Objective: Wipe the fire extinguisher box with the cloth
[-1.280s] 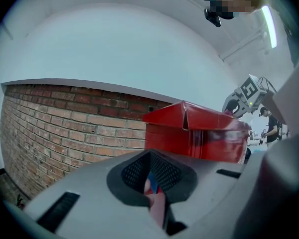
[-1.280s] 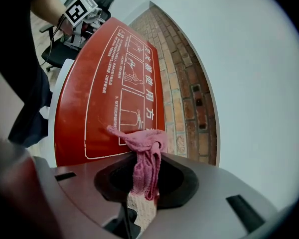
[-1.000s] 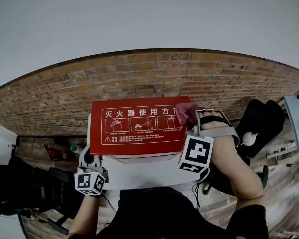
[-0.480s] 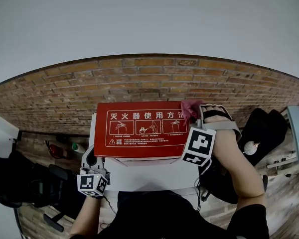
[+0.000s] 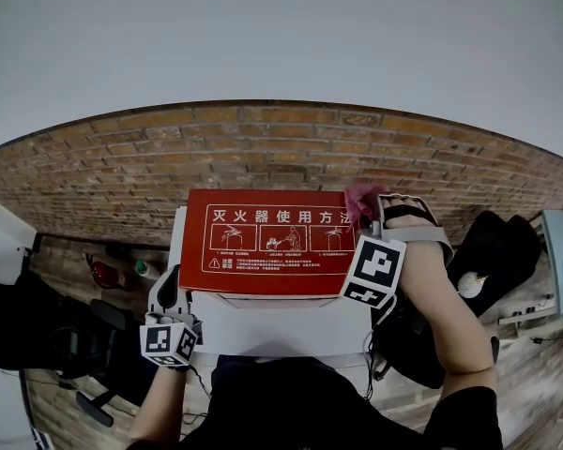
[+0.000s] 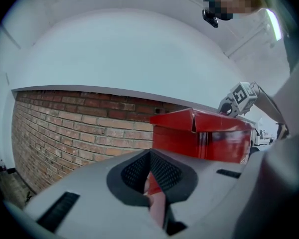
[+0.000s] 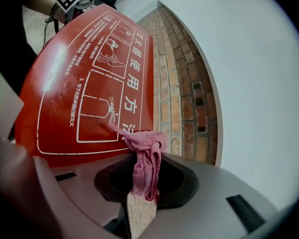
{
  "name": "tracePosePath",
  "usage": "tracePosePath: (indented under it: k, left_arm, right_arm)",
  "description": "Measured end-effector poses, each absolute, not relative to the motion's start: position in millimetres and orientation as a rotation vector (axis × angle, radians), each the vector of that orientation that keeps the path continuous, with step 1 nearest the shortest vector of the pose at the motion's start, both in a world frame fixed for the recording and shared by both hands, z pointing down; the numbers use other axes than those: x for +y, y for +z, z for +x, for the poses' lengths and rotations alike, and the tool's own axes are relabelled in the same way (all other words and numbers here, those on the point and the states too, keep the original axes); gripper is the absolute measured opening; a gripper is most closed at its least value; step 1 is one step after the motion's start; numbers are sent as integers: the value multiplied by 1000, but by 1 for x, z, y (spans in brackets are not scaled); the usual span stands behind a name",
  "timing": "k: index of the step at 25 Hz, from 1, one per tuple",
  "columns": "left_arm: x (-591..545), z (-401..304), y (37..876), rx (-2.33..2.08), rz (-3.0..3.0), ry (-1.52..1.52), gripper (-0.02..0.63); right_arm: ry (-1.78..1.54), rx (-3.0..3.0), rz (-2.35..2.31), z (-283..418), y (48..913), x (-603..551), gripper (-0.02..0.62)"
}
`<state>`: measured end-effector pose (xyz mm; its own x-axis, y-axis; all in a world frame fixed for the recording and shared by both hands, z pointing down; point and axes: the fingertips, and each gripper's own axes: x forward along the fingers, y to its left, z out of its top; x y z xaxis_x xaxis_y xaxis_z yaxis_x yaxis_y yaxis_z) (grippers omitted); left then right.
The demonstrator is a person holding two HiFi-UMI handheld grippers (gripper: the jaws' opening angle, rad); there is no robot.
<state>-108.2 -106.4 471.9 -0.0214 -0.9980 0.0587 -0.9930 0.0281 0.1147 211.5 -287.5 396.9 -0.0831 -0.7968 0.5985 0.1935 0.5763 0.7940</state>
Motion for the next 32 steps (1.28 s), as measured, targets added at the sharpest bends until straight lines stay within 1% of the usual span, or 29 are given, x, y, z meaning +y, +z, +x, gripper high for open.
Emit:
tracePosePath:
  k: [8,14,32]
  left_arm:
    - [-82,-111,464,-2254,2035,-73,18]
    - [-70,-112,461,-2240,2048,-68,18]
    - [-65,-118,467,-2046,2170,-75,18]
  right_arm:
    - [-945,-1404,556,205,395,-288,100]
    - [-929,-1383,569,194,399,-282,100]
    - [-879,-1371,593,151,399,-275,100]
